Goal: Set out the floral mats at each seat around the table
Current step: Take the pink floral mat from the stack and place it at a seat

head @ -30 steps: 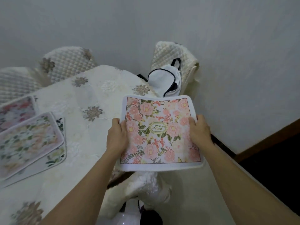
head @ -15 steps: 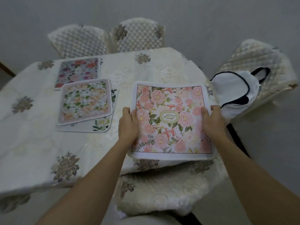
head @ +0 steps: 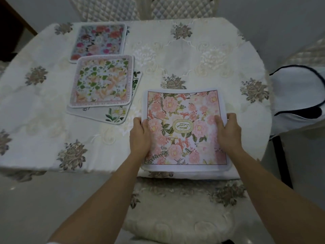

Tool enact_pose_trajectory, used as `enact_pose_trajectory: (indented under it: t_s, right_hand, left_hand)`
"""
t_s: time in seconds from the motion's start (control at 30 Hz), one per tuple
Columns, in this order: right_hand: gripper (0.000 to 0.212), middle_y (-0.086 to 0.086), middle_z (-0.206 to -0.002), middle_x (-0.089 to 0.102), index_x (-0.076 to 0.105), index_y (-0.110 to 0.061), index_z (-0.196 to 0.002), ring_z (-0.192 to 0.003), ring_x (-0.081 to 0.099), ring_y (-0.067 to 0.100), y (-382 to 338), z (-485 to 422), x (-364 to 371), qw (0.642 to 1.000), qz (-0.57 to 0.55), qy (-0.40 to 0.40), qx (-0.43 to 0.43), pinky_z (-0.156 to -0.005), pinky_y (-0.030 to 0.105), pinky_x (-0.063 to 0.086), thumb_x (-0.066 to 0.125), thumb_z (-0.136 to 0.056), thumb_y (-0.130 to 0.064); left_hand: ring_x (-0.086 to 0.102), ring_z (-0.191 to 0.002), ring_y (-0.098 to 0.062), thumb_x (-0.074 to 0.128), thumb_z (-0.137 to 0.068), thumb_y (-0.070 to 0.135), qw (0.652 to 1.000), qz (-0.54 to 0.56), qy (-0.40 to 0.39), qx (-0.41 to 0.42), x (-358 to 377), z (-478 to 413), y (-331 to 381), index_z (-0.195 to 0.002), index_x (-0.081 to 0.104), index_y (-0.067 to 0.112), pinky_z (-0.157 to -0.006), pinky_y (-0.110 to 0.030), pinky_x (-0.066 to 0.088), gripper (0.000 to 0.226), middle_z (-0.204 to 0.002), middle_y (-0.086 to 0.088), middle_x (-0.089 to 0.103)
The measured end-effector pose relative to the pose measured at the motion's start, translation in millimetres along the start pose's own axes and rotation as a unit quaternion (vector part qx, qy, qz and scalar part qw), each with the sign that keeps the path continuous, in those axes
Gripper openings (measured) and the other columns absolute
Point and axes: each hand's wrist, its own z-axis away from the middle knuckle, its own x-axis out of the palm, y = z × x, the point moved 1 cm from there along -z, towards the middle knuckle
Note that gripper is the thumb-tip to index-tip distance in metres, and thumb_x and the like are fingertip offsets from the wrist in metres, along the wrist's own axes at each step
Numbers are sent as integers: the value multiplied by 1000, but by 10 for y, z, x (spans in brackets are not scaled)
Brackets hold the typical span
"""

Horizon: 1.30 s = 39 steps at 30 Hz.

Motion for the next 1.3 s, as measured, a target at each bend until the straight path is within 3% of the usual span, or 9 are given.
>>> enact_pose_trajectory:
  t_s: [0.2,0.47,0.6,0.7,0.8,0.9,0.97,1.03,1.3]
  right_hand:
    - [42,14,-95,63,42,-11,-115,-82,61,35,243,-118,318,999,36,-21,25,-73,48,53,44,-98,-49]
    - [47,14,-85,64,42,-11,-109,-71,61,34,341,-218,557,991,125,-20,49,-64,48,54,39,-96,-56]
    - [45,11,-87,61,46,-10,-102,-70,59,31,363,-246,499,976,210,-8,51,-58,38,50,48,-94,-54]
    - [38,12,-95,55,51,-6,-100,-78,54,29,332,-221,520,947,310,58,-58,-55,35,46,58,-91,-43]
    - [28,14,-109,56,57,-5,-109,-94,51,29,211,-175,750,918,334,19,-214,-71,40,49,53,-92,-26]
    - [44,16,-141,47,48,-6,-133,-132,41,32,69,-80,1076,895,318,-78,-303,-105,49,40,46,-97,-30]
    - [55,14,-156,28,32,-7,-147,-147,18,28,40,-49,1234,898,308,-120,-291,-116,49,27,36,-101,-36]
    - [60,9,-162,15,20,-10,-153,-150,4,22,112,-31,1276,895,322,-132,-279,-120,46,18,28,-102,-43]
    - [71,5,-164,-1,-1,-16,-155,-150,-7,17,416,-143,843,888,381,-112,-230,-122,43,7,27,-100,-51]
  left_hand:
    - [55,-65,-25,32,-104,34,999,-33,-5,-27,170,-129,-295,-94,42,10,-54,-35,38,28,-73,-4,56]
    - [55,-61,-25,34,-104,34,997,-71,-25,-36,228,-335,-439,-92,43,11,-50,-32,35,27,-71,-5,57]
    - [53,-62,-23,43,-99,35,974,-220,-44,-37,147,-444,-393,-97,46,11,-54,-33,37,24,-77,-5,58]
    - [55,-89,-32,55,-92,34,943,-332,-6,33,119,-489,-357,-112,47,9,-64,-39,45,33,-104,-11,57]
    - [44,-128,-30,48,-95,32,925,-340,-29,167,309,-448,-260,-135,43,17,-95,-47,45,43,-142,-10,48]
    - [9,-151,-20,30,-101,43,896,-321,-143,272,640,-322,-213,-154,15,29,-121,-46,18,57,-164,1,13]
    - [-3,-151,-17,20,-102,45,888,-330,-170,271,790,-285,-287,-156,5,29,-122,-47,13,57,-165,2,2]
    - [-6,-151,-16,16,-103,47,881,-348,-167,274,797,-292,-396,-156,4,28,-122,-47,12,58,-165,2,-1]
    - [-19,-148,-14,17,-103,49,900,-344,-148,225,464,-480,-658,-154,-11,22,-123,-41,2,64,-164,1,-15]
